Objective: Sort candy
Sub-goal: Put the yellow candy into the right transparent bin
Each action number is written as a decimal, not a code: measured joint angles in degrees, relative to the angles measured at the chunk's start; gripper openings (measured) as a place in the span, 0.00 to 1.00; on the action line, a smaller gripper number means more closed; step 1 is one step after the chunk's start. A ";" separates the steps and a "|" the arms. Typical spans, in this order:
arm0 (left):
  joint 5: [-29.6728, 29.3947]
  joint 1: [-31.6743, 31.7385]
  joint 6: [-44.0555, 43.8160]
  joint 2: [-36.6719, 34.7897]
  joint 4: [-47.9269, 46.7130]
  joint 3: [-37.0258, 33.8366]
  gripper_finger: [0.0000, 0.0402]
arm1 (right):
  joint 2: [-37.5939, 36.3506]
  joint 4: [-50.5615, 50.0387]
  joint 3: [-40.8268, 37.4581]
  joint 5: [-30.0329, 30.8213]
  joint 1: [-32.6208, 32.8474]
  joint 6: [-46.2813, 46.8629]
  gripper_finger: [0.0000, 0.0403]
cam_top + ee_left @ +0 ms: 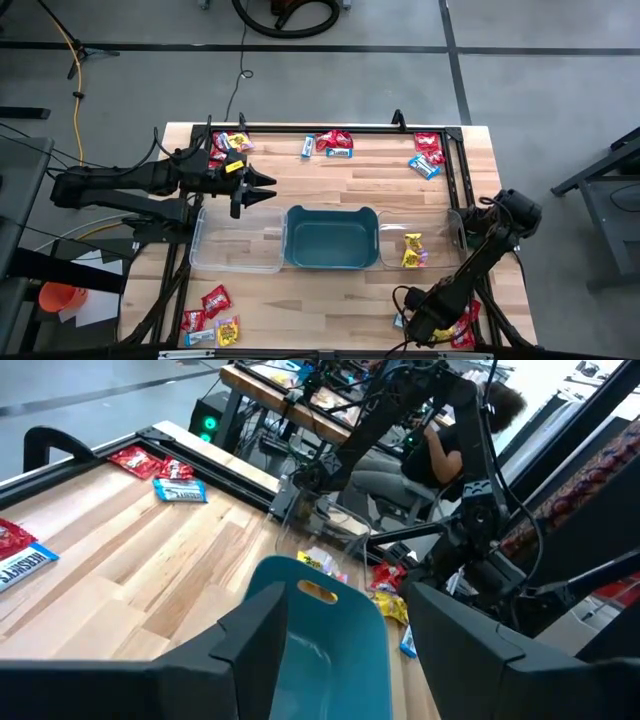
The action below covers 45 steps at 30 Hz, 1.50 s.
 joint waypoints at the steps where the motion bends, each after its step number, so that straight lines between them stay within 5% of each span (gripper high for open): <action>1: 0.00 0.00 0.00 0.00 0.00 0.00 0.49 | -0.54 -0.13 0.00 0.10 0.00 0.02 0.01; 13: 0.00 0.02 0.00 0.00 -0.09 0.00 0.49 | -8.33 3.12 -0.17 3.53 0.65 10.49 0.04; 20: 0.00 0.02 0.00 -0.02 -0.10 0.00 0.49 | -5.46 8.84 -3.02 3.76 3.26 21.33 0.31; 25: 0.00 0.07 0.00 -0.02 -0.09 0.00 0.49 | -3.09 9.03 -3.17 3.79 3.37 21.07 0.52; 30: 0.00 0.07 0.00 -0.02 -0.10 0.00 0.49 | 0.45 8.83 -3.17 3.65 3.38 21.03 0.58; 36: 0.00 0.07 -0.02 -0.02 -0.09 0.00 0.49 | 1.60 9.21 -2.80 3.50 3.37 20.49 0.52; 42: 0.00 0.07 -0.12 -0.02 0.00 0.00 0.49 | -0.18 7.24 1.48 2.78 3.37 12.84 0.07; 45: -0.02 0.07 -2.60 -0.02 -0.02 0.00 0.49 | -3.57 6.68 3.70 3.37 3.37 8.57 0.06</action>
